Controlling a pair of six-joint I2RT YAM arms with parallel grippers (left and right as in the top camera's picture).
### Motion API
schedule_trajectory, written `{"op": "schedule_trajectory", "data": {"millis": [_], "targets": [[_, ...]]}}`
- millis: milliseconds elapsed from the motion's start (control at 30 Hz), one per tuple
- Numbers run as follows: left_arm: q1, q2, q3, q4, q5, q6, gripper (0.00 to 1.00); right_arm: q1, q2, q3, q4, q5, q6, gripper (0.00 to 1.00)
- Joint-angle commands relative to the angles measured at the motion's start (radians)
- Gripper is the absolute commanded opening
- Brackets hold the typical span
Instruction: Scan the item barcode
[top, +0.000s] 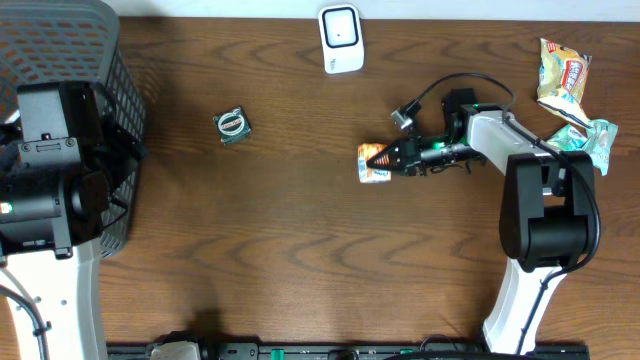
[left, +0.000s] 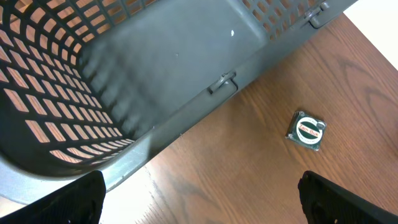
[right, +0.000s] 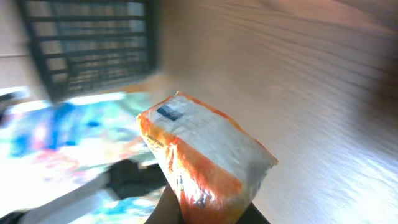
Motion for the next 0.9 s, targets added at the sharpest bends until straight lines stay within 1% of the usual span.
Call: {"op": "schedule_trajectory", "data": {"millis": [0, 33, 333, 500, 700, 833, 867], "targets": [[0.005, 0.001, -0.005, -0.003, -0.01, -0.016, 0.98, -0.004, 0.006, -0.002, 0.001, -0.283, -0.102, 0.01], [0.005, 0.001, -0.005, -0.003, -0.01, -0.016, 0.98, -0.003, 0.006, -0.002, 0.0, -0.307, -0.108, 0.01], [0.005, 0.001, -0.005, -0.003, -0.01, -0.016, 0.98, -0.002, 0.0, -0.002, -0.011, -0.307, -0.107, 0.01], [0.005, 0.001, -0.005, -0.003, -0.01, -0.016, 0.98, -0.002, -0.037, -0.002, -0.026, -0.307, -0.102, 0.01], [0.005, 0.001, -0.005, -0.003, -0.01, -0.016, 0.98, -0.001, -0.15, -0.002, -0.057, -0.307, -0.103, 0.01], [0.005, 0.001, -0.005, -0.003, -0.01, -0.016, 0.98, -0.002, -0.259, -0.002, -0.048, -0.306, -0.098, 0.01], [0.005, 0.001, -0.005, -0.003, -0.01, -0.016, 0.98, -0.001, -0.288, -0.002, -0.033, -0.306, -0.077, 0.01]]}}
